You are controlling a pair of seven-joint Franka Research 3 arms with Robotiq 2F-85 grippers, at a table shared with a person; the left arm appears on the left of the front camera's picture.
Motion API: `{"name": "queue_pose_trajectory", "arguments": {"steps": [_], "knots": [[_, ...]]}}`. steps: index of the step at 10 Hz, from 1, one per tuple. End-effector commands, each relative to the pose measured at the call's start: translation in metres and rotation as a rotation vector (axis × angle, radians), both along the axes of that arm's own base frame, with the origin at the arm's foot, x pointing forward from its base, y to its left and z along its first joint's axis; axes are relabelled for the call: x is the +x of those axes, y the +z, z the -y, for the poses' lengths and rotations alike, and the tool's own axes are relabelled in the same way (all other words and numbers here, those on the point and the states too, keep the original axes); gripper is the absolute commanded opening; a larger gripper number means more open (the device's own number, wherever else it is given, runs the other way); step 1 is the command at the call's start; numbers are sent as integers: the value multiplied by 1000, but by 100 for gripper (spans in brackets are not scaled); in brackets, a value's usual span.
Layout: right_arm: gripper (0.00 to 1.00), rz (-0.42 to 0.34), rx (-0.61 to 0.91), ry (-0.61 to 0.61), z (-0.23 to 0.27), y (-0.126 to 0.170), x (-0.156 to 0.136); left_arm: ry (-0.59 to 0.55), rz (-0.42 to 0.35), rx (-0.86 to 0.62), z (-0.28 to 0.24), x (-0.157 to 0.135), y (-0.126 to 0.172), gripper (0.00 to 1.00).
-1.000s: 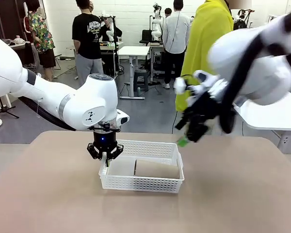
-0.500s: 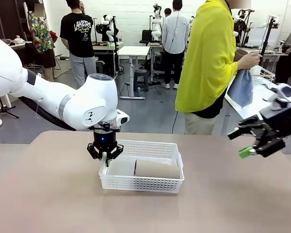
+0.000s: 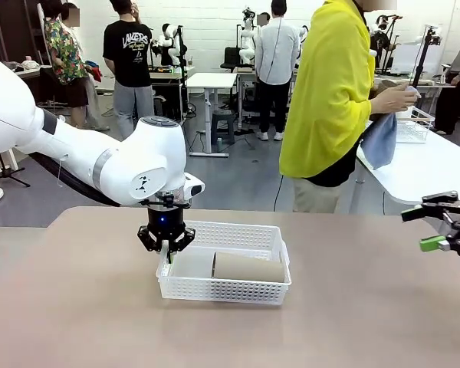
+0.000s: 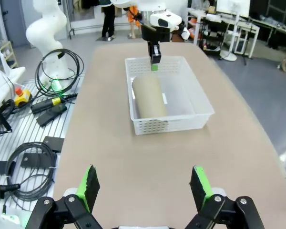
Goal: Clean and organize the cups into the basket.
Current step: Pick up the Organizing basket and move it to the center of the table, then pick up the Reusable plastic cup from the right side of the table and place it inside the Organizing basket, then pick up the Reusable plastic cup from the right side of the table and stack it inside the Organizing basket in the center of the table.
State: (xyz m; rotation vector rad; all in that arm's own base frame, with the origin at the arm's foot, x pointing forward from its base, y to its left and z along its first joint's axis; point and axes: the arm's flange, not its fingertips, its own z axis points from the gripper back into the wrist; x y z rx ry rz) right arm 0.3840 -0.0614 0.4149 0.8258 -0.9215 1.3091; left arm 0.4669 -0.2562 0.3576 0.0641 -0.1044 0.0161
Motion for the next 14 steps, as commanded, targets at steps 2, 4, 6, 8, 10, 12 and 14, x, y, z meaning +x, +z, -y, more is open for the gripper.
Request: {"name": "queue_pose_trajectory", "arguments": {"steps": [2, 4, 6, 8, 10, 12, 14], "knots": [[100, 42, 85, -56, 38, -30, 0, 0, 1, 0, 1, 0, 1, 0], [100, 4, 135, -135, 59, -47, 2, 0, 1, 0, 1, 0, 1, 0], [100, -3, 75, -104, 56, -42, -7, 0, 1, 0, 1, 0, 1, 0], [100, -3, 75, -104, 56, -42, -7, 0, 1, 0, 1, 0, 1, 0], [100, -3, 75, -104, 56, -42, -7, 0, 1, 0, 1, 0, 1, 0], [100, -3, 75, -104, 56, -42, -7, 0, 1, 0, 1, 0, 1, 0], [100, -3, 75, -104, 56, -42, -7, 0, 1, 0, 1, 0, 1, 0]]}}
